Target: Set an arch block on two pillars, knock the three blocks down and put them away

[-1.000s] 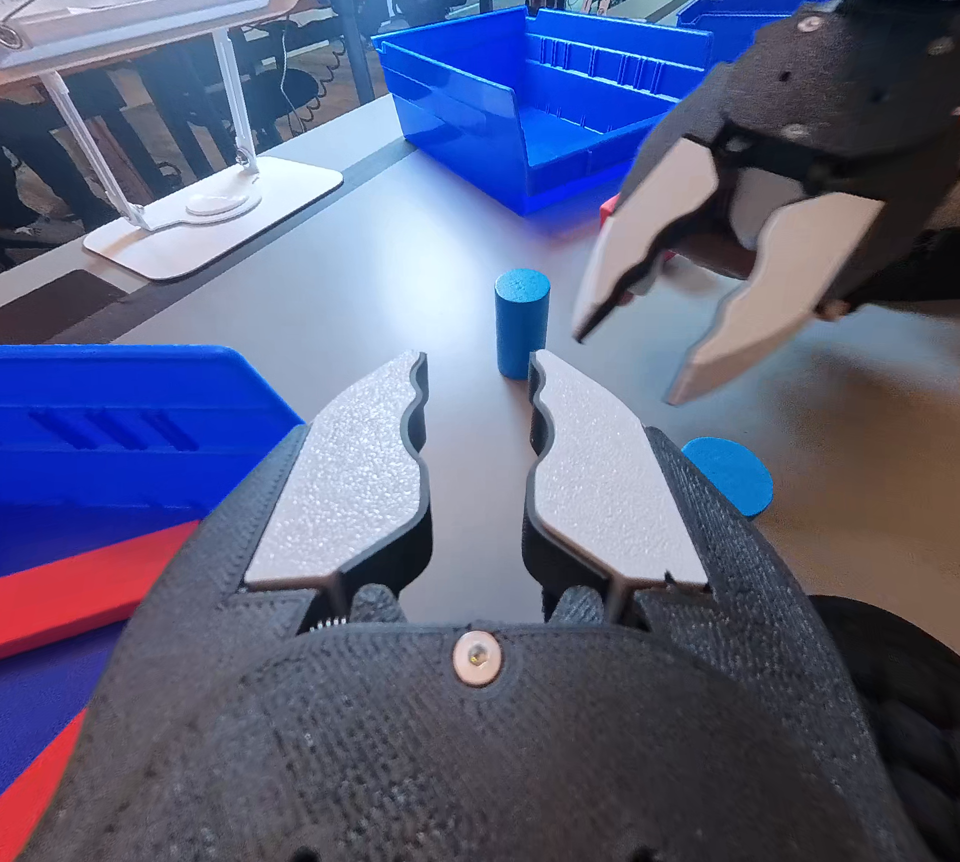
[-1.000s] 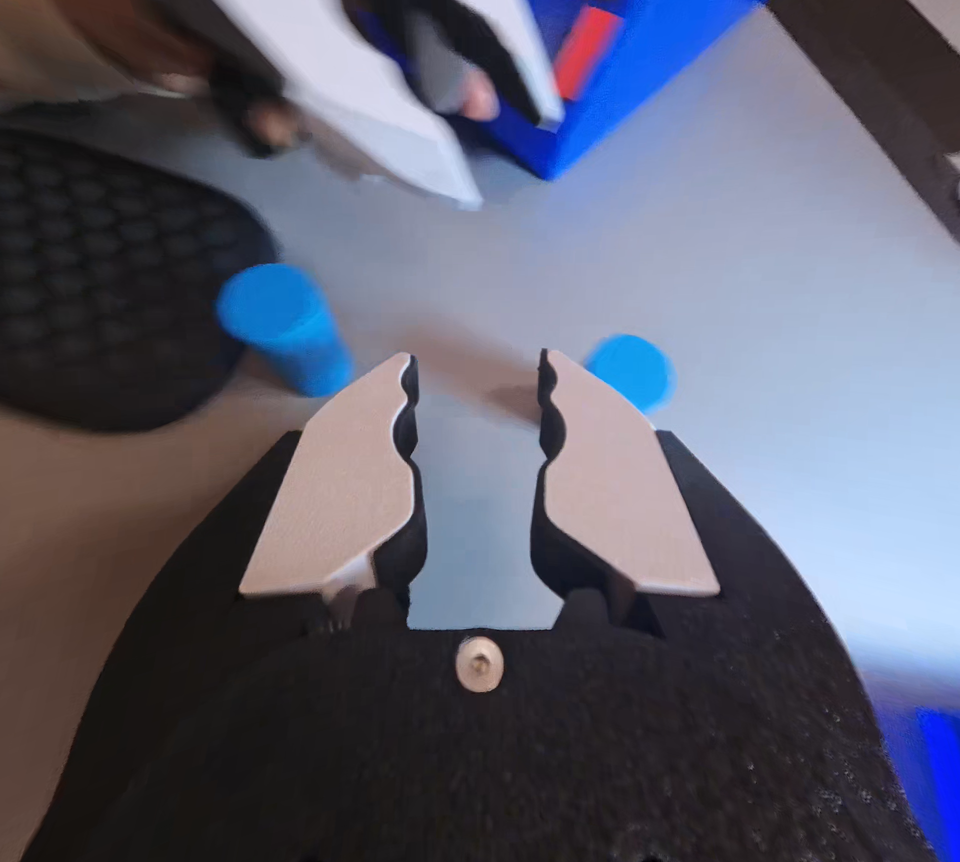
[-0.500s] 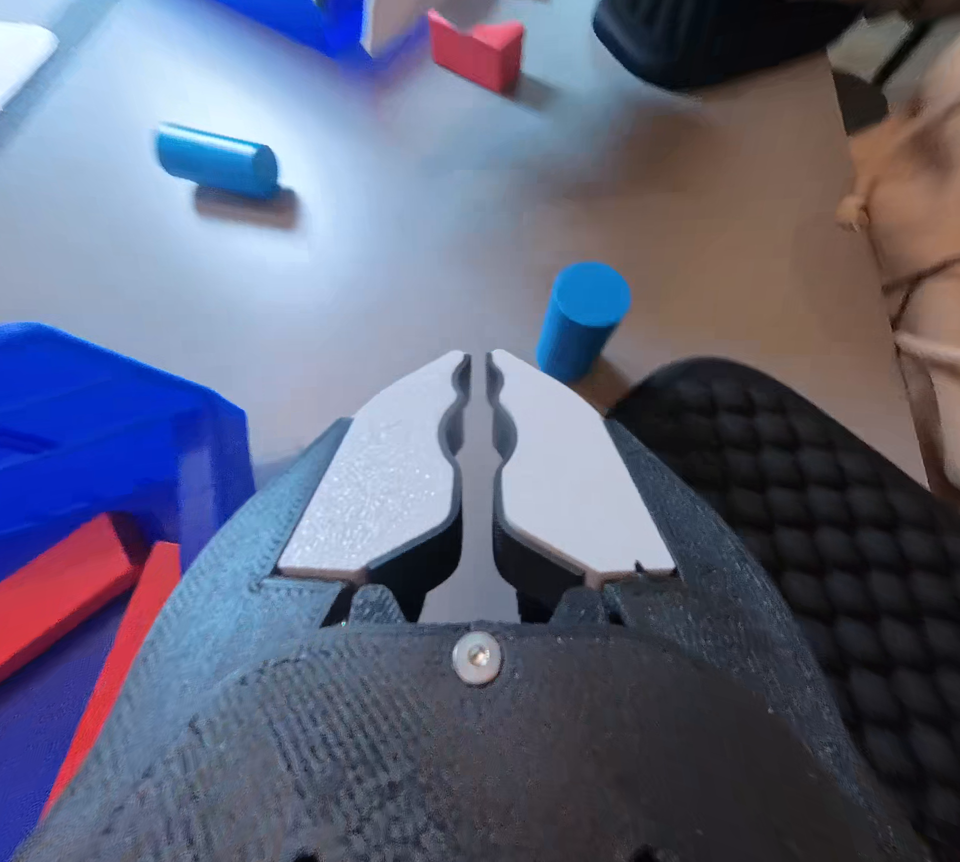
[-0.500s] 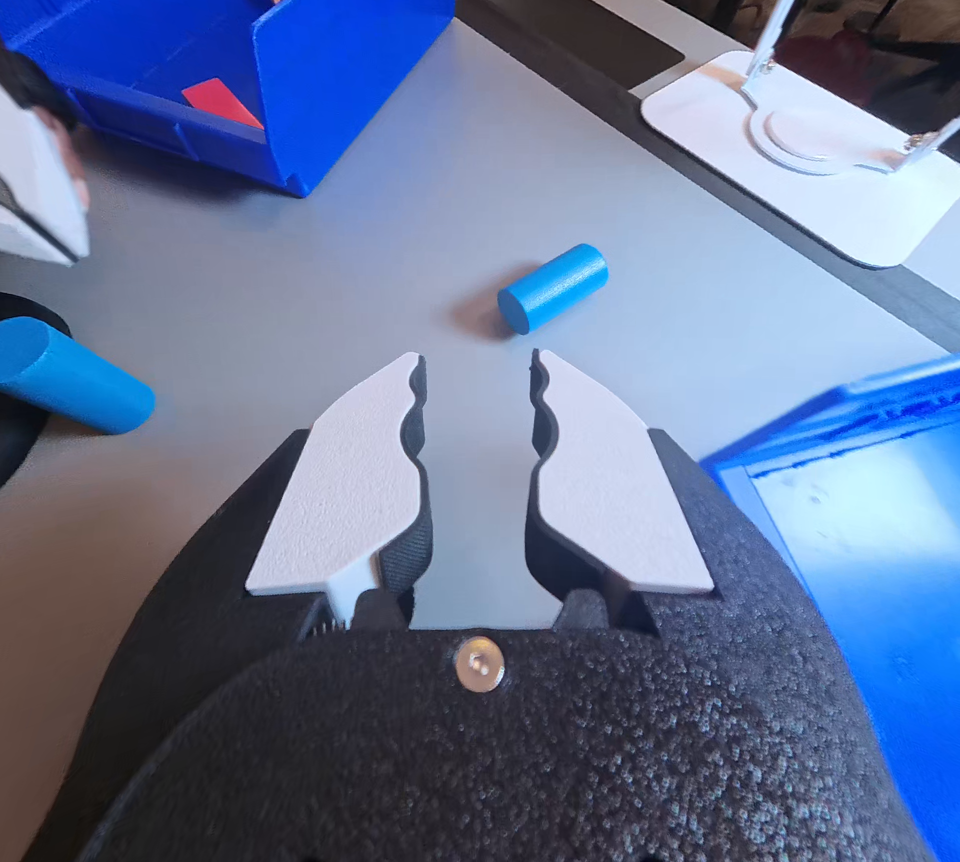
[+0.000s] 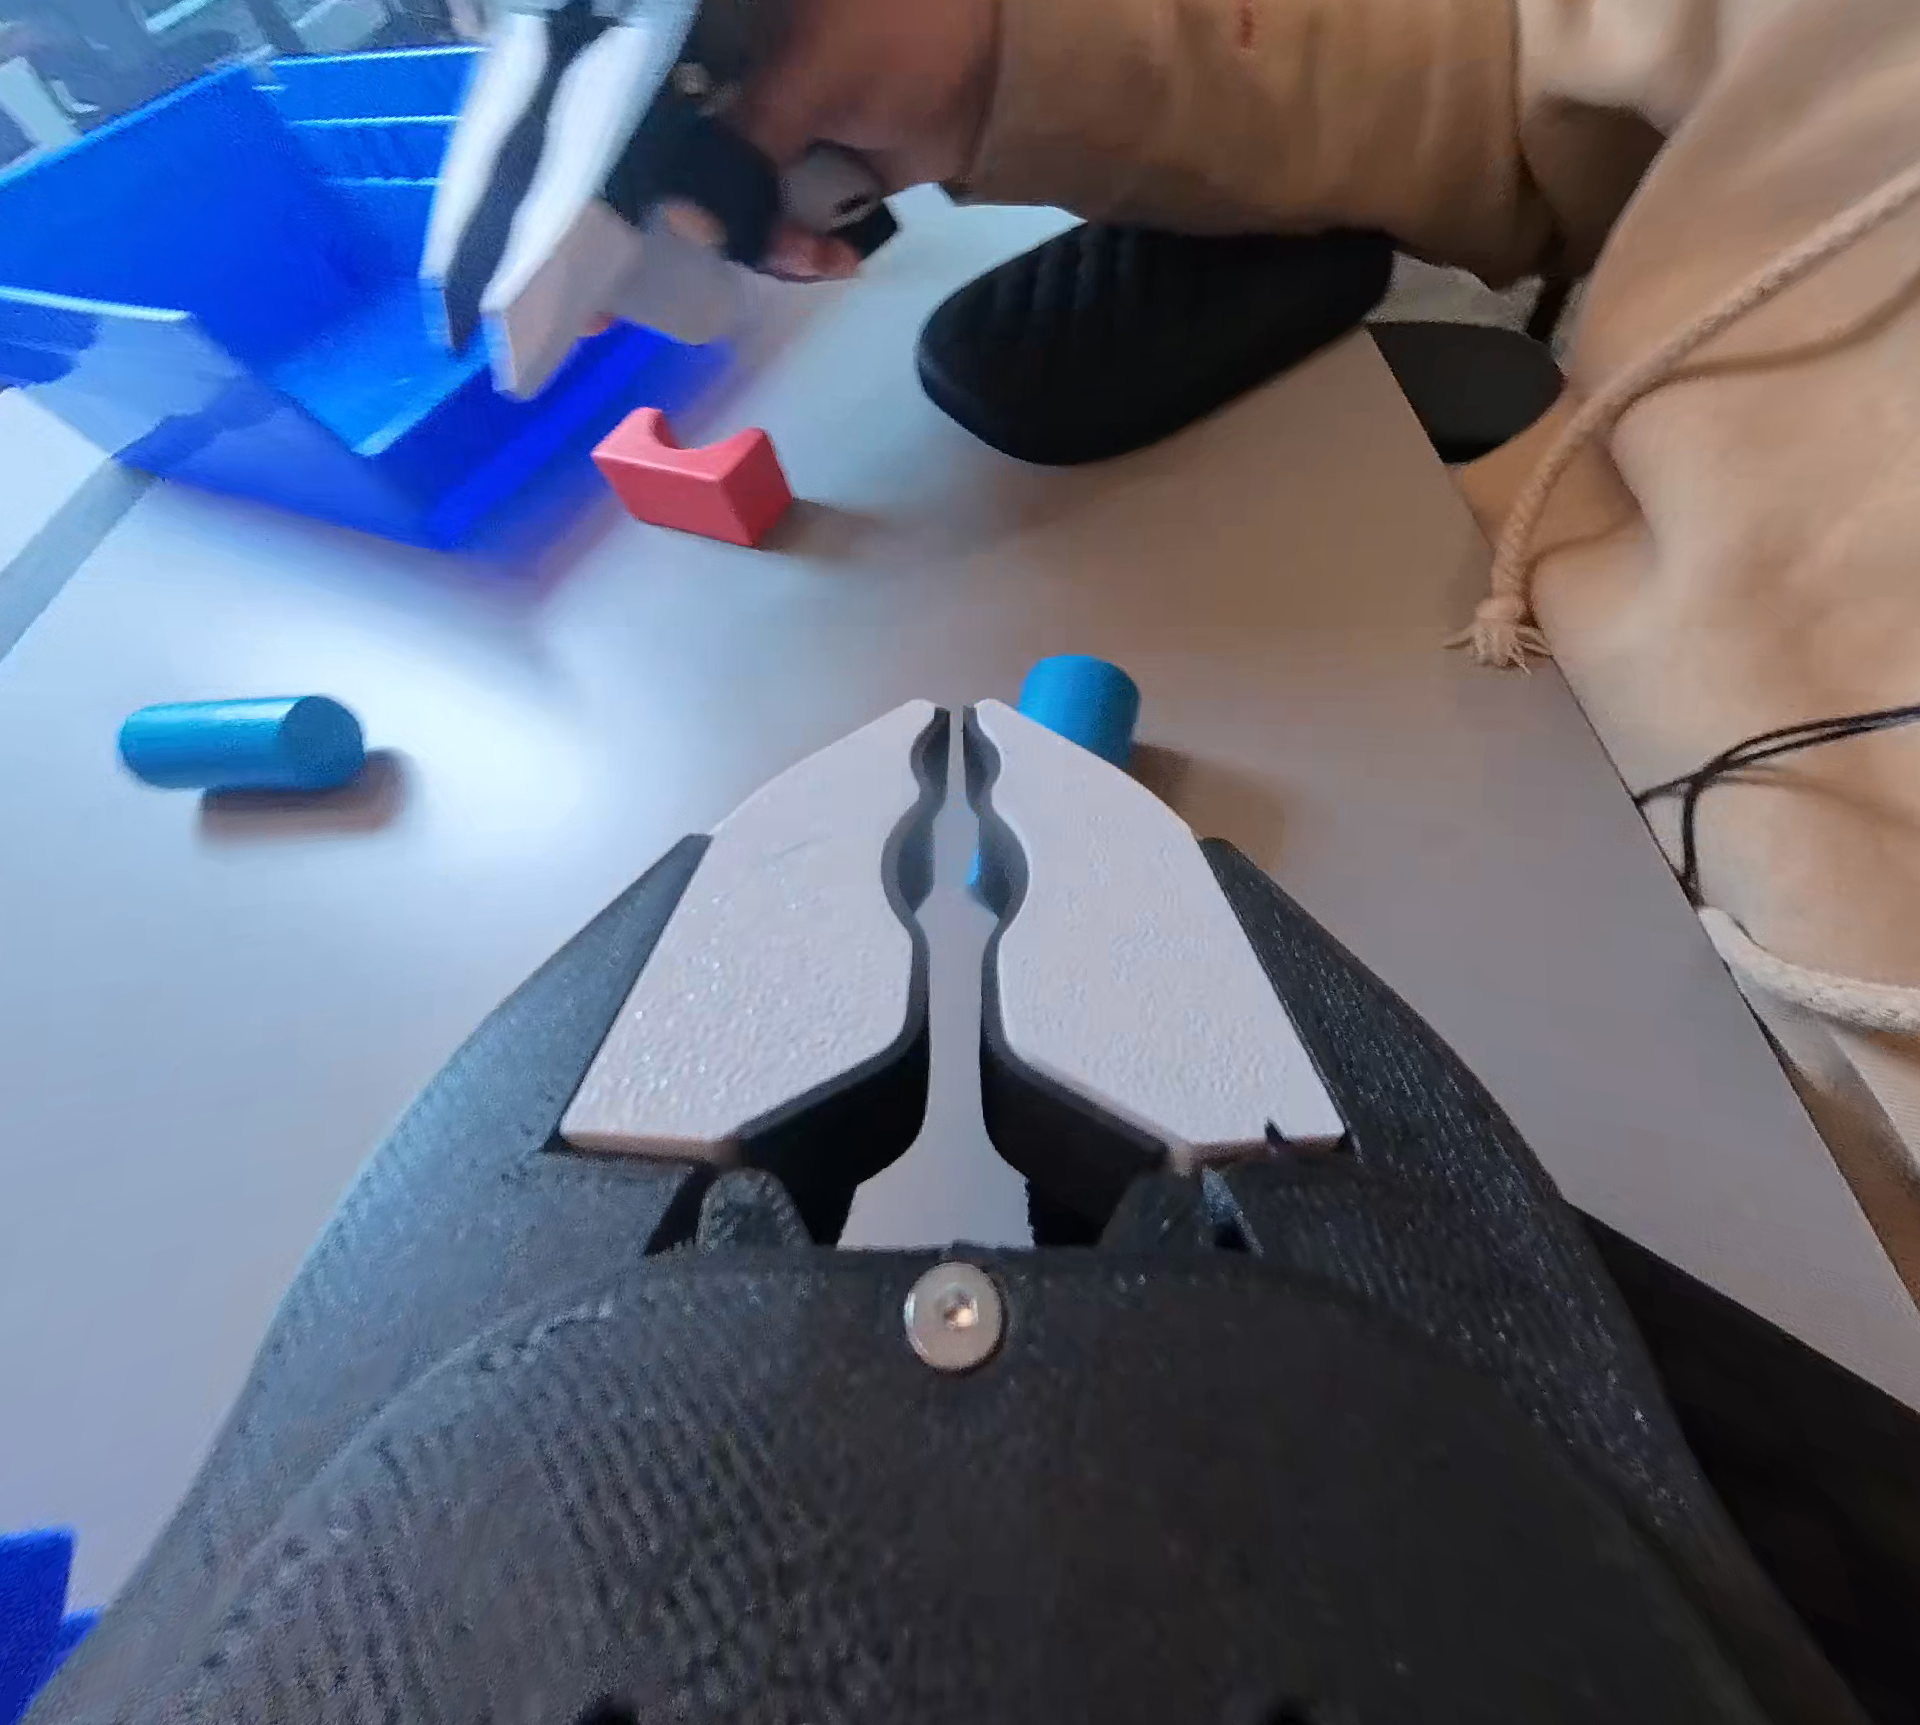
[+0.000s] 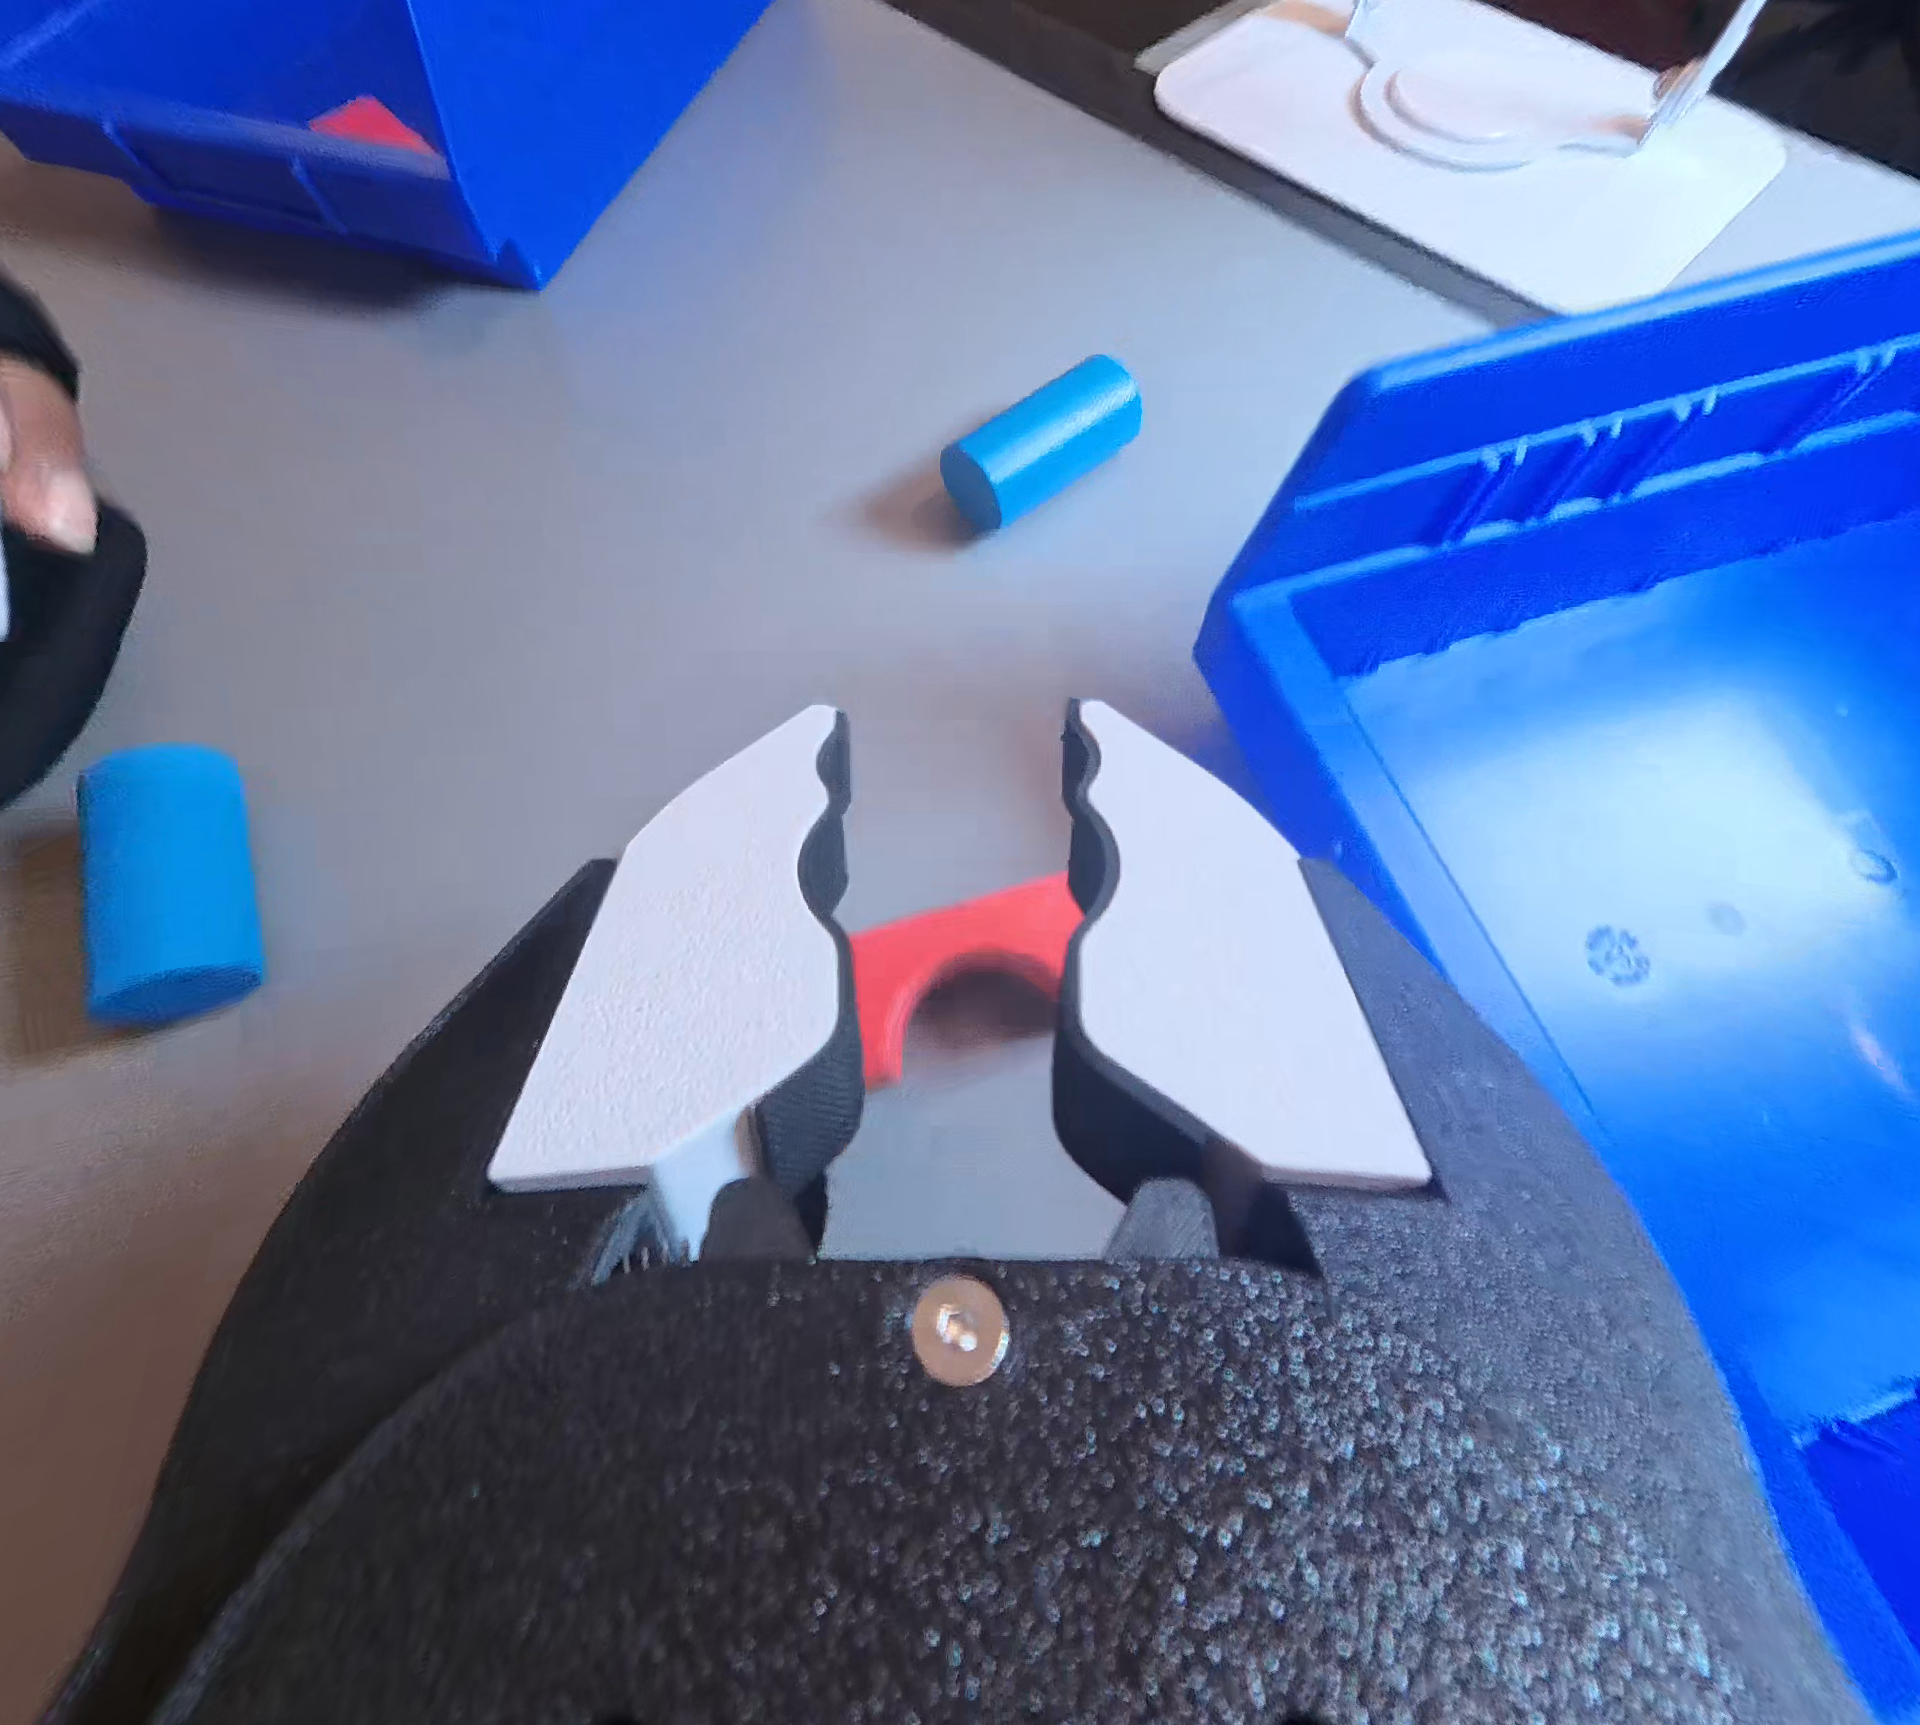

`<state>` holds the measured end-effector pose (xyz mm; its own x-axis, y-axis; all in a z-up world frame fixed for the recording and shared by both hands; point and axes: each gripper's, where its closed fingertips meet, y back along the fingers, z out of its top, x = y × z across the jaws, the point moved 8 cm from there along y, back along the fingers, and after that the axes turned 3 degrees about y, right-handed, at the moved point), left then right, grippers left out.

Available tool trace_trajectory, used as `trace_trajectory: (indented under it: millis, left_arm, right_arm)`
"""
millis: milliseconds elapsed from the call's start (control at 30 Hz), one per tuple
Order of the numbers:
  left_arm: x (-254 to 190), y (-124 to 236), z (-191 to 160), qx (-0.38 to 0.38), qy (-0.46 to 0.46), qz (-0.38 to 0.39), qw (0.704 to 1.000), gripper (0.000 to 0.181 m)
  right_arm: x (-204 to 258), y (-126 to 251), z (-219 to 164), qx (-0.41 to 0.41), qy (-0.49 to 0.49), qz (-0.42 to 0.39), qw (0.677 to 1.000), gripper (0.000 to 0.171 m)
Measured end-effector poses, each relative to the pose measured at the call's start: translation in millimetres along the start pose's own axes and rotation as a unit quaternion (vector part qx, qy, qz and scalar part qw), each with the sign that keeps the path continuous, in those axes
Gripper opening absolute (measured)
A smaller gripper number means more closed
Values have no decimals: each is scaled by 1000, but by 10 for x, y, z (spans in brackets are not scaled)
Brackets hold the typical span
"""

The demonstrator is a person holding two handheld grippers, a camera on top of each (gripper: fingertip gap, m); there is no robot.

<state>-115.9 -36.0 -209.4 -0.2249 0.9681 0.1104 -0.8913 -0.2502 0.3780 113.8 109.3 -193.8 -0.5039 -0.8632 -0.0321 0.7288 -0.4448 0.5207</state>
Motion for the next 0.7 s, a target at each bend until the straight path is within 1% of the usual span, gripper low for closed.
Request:
trace_trajectory:
  millis: [67, 133, 167, 200, 267, 300, 333, 400, 467, 533, 600, 667, 700]
  left_arm:
    - [88, 73, -7, -21, 23, 17, 999, 3]
    - [156, 107, -20, -36, 43, 29, 998, 4]
    - [181, 107, -32, -38, 51, 33, 997, 5]
    - [198, 97, -51, -38, 56, 35, 997, 5]
    - [207, 57, -94, -33, 63, 35, 997, 5]
    - [198, 30, -113, -29, 65, 30, 997, 5]
    - [187, 3, -132, -23, 65, 26, 997, 5]
    - [180, -24, -157, -8, 48, 36, 998, 5]
    - [175, -25, -170, -7, 41, 40, 998, 5]
    - [195, -24, -182, -8, 47, 46, 998, 5]
    - [213, -28, -196, -8, 56, 46, 997, 5]
    - [217, -31, -201, -7, 58, 46, 997, 5]
    - [212, -32, -201, -7, 56, 45, 997, 5]
  right_arm:
    - [-17, 76, -123, 30, 1, 11, 1000, 58]
    - [-9, 124, -246, 52, 2, 24, 998, 83]
    - [5, 126, -304, 66, 5, 31, 997, 92]
    - [18, 103, -360, 81, 11, 34, 996, 96]
    - [28, -9, -463, 115, 38, 19, 992, 95]
    - [3, -79, -506, 132, 61, -5, 989, 80]
    - [-19, -130, -522, 140, 81, -26, 986, 74]
    - [-35, -142, -441, 123, 101, -43, 986, 73]
    - [-102, -94, -276, 64, 97, -69, 991, 73]
    - [-259, -11, -130, 1, 61, -112, 992, 74]
    - [-496, 87, -94, -23, 10, -177, 984, 74]
    - [-700, 173, -153, -28, -19, -236, 971, 87]
    - [-760, 220, -182, -37, -22, -259, 965, 90]
